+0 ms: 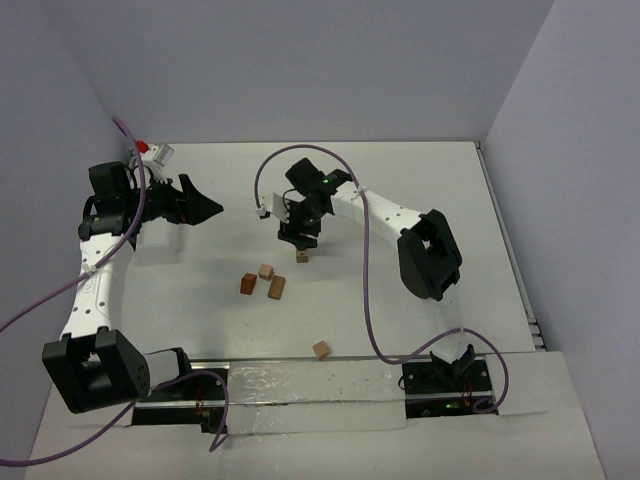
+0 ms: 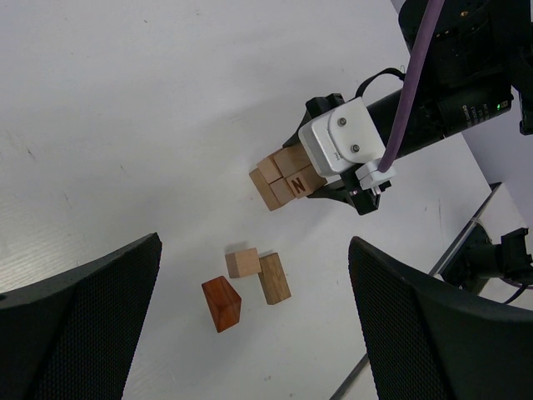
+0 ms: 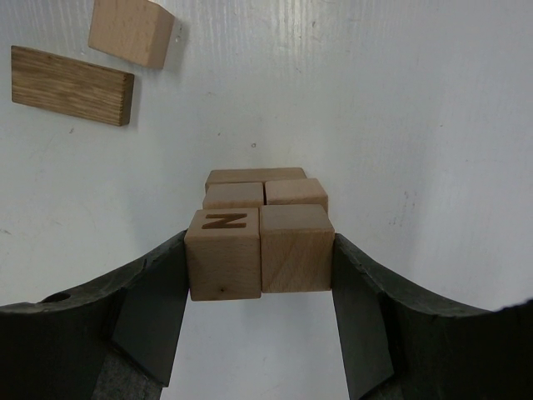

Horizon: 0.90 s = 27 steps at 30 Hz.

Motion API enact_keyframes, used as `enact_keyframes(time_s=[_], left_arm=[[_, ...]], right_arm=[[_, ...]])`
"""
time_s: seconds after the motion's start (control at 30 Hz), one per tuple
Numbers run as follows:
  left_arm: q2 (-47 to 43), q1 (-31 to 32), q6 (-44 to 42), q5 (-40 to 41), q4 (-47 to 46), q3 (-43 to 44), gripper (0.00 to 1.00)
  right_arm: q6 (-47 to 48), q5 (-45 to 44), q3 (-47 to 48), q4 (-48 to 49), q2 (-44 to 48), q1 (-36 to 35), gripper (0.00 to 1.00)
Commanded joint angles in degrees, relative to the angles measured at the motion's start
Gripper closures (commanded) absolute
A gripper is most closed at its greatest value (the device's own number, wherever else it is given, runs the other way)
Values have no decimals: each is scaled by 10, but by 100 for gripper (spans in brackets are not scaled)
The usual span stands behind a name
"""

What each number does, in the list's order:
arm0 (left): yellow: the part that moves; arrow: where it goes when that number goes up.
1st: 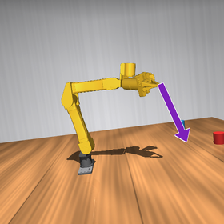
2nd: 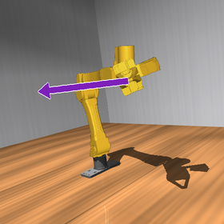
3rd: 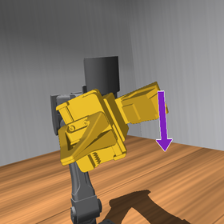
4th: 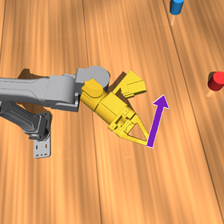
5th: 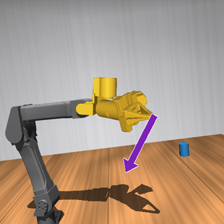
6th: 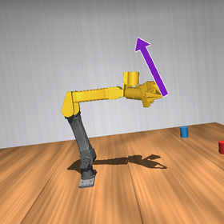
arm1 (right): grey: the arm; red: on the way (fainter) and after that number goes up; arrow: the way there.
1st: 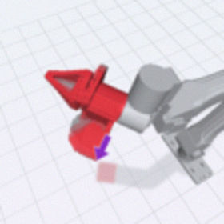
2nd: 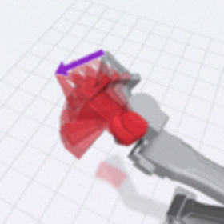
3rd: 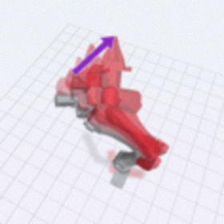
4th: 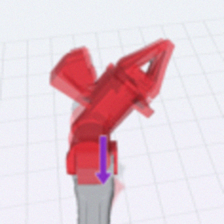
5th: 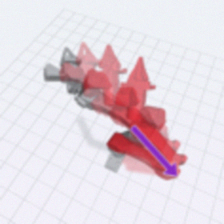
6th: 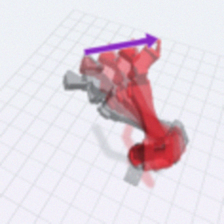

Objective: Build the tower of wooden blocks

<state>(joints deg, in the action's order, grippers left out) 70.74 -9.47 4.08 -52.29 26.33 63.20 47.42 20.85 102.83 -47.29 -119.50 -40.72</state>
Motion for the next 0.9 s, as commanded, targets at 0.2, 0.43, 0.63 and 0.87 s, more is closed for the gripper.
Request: enact_keyframes(time_s=[0.2, 0.43, 0.63, 0.87], left_arm=[[2, -4, -4, -13, -17, 4, 1], [3, -4, -6, -12, -15, 3, 1], [2, -4, -7, -13, -16, 3, 1], [4, -4, -8, -13, -15, 3, 1]], right_arm=[[-3, 0, 24, 17, -12, -7, 28], [-2, 1, 24, 19, -14, -8, 26], [-3, 2, 24, 19, -14, -8, 23], [-4, 2, 22, 20, -10, -10, 0]])
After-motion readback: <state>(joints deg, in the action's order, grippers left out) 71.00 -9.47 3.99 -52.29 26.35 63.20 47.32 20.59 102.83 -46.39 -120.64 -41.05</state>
